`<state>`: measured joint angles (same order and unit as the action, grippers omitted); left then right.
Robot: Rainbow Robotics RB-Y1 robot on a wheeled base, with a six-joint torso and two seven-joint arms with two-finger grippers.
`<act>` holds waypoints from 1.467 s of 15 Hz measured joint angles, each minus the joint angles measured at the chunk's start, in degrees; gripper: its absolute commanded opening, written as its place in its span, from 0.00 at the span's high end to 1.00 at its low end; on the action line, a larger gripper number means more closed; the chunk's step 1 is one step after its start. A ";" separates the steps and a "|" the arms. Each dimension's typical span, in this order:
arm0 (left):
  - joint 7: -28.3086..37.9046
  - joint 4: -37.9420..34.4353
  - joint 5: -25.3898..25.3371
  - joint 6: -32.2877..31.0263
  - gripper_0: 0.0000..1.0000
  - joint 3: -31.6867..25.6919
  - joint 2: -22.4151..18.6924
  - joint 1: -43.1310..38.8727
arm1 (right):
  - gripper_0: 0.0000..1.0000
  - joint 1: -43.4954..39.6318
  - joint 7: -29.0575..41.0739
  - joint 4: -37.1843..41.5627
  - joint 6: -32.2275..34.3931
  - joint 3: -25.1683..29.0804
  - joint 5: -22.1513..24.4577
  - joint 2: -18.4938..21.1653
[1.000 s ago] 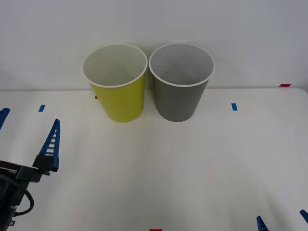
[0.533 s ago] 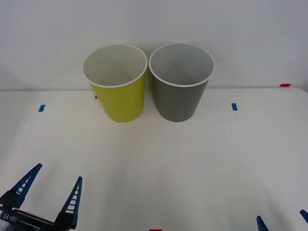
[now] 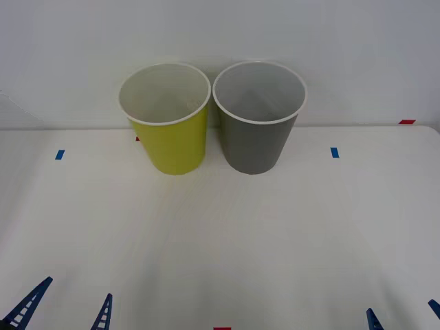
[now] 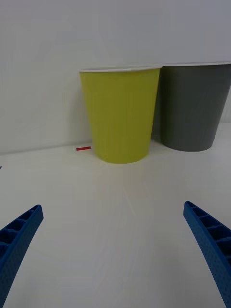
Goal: Put cans in the gray bin and PET bottles in the light green bin.
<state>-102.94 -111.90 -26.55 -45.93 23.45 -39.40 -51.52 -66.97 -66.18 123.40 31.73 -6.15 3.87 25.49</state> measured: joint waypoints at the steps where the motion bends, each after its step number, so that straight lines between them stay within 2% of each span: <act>1: 0.01 0.00 0.54 -0.02 0.00 -0.59 0.76 -1.33 | 0.00 0.00 0.00 0.00 0.00 0.00 0.00 0.00; 6: 0.01 -0.02 1.75 0.00 0.00 -2.79 2.50 -4.52 | 0.00 0.00 0.00 0.00 0.00 0.00 0.00 0.00; 22: 0.02 0.36 1.69 0.04 0.00 -2.97 2.57 -4.90 | 0.00 0.00 0.00 0.00 0.00 0.00 0.00 0.00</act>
<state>-102.92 -111.54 -24.86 -45.89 20.48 -36.83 -56.43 -66.97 -66.18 123.40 31.73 -6.15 3.87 25.49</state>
